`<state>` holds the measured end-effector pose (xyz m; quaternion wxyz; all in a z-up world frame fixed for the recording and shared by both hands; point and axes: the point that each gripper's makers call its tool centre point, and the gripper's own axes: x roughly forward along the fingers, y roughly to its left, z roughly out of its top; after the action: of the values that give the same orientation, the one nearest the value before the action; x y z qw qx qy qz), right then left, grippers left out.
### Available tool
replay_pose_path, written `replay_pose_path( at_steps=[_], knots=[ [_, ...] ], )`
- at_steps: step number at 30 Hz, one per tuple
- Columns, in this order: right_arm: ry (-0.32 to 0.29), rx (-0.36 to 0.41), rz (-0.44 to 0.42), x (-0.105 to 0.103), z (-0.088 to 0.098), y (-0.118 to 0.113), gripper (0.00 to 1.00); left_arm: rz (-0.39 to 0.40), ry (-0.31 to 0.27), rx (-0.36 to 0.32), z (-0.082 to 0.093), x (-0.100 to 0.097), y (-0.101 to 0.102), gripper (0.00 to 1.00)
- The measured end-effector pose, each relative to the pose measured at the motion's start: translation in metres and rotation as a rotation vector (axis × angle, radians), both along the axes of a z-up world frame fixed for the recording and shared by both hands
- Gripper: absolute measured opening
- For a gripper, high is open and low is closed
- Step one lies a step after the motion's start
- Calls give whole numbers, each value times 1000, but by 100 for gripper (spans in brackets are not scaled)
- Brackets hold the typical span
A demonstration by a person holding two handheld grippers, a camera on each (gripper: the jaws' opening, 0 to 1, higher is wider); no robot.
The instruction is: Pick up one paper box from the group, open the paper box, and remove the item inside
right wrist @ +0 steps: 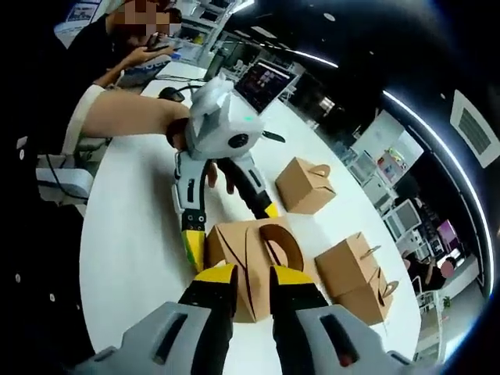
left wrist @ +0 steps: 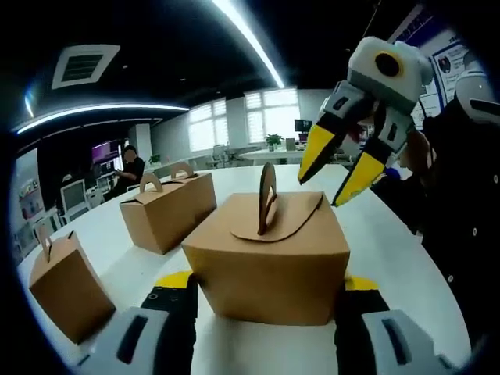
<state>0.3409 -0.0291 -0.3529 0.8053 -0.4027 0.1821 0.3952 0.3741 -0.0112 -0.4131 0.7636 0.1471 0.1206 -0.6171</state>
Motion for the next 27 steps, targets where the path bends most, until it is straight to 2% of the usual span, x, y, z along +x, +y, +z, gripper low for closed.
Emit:
replay_pose_path(
  at_steps=[7,11,15,19,27],
  knots=[
    [21,-34,2,1,-7,2,17,-6,-4,0,0,-4,-3,71],
    [11,-79,10,5,-6,2,16,-7,-4,1,0,-5,-4,71],
    [4,-117,34,-2,-10,3,10,-5,-1,0,0,-7,-5,71],
    [-5,-125,16,-4,-13,2,3,-2,1,-2,1,-7,-7,71],
    [-22,-103,-32,2,-4,-5,3,5,4,-4,1,-2,-5,71]
  ],
)
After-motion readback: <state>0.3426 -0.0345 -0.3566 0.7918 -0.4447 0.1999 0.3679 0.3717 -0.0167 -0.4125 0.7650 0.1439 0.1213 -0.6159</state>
